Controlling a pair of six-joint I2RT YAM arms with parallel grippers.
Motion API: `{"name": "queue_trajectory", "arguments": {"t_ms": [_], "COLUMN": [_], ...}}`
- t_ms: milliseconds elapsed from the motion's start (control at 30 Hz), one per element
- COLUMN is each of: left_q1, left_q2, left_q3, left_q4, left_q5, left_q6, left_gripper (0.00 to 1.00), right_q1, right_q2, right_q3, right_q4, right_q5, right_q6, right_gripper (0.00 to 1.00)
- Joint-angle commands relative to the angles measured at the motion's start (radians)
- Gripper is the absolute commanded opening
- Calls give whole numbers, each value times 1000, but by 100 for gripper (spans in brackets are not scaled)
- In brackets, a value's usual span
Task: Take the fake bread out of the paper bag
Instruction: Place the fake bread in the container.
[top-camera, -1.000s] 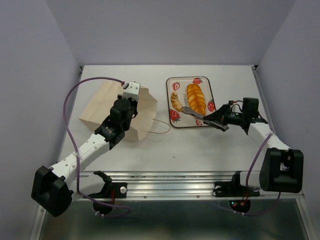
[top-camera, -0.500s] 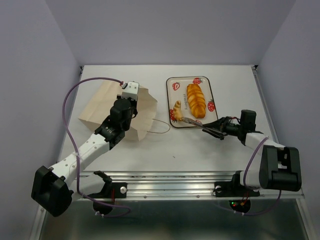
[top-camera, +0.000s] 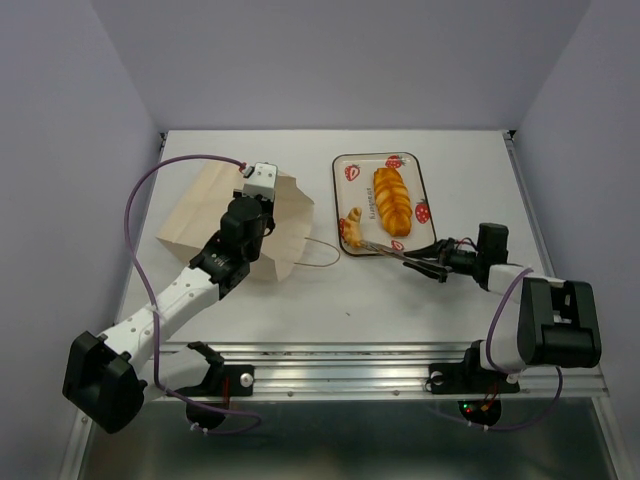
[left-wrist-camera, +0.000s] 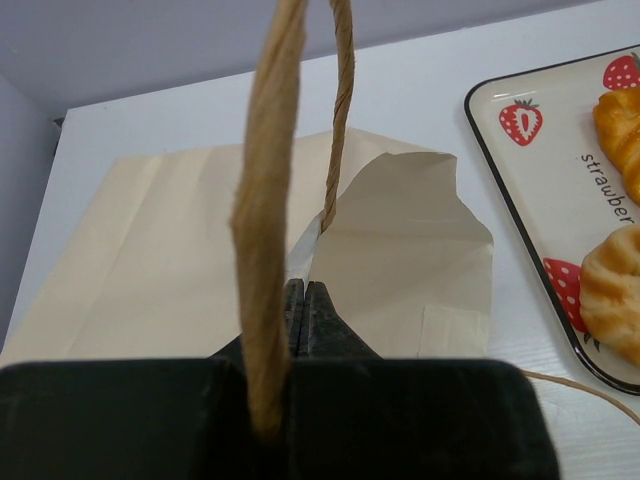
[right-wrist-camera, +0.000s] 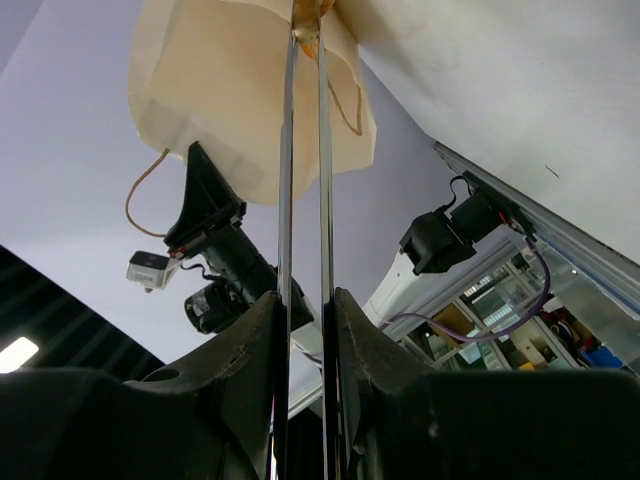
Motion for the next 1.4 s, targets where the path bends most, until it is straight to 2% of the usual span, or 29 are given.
{"name": "queue_trajectory", "arguments": {"t_ms": [0,67,200,467,700,1367], "left_q1": [5,5,5,5,5,5], "left_q2": [2,5,5,-6,-6,13], "left_q3": [48,49,49,40,46,45], "left_q4": [28,28,25,23,22,23], "left_q5": [-31,-37,-39,-25,-20,-11], "left_q6": [-9,-7,-5,-2,4,25], "left_gripper": [0,0,0,0,0,0], "right_q1": [-7,-7,-17,-26,-44,-92], "right_q2": [16,29,44,53,62,42], "right_q3": [3,0,7,23,41,73], "right_q4": [58,58,58,57,57,53], "right_q5": [-43,-40,-26,-29,-43,-58], "right_q6": [1,-4,-2,7,-2,-7], "right_gripper": [3,4,17,29,49,50]}}
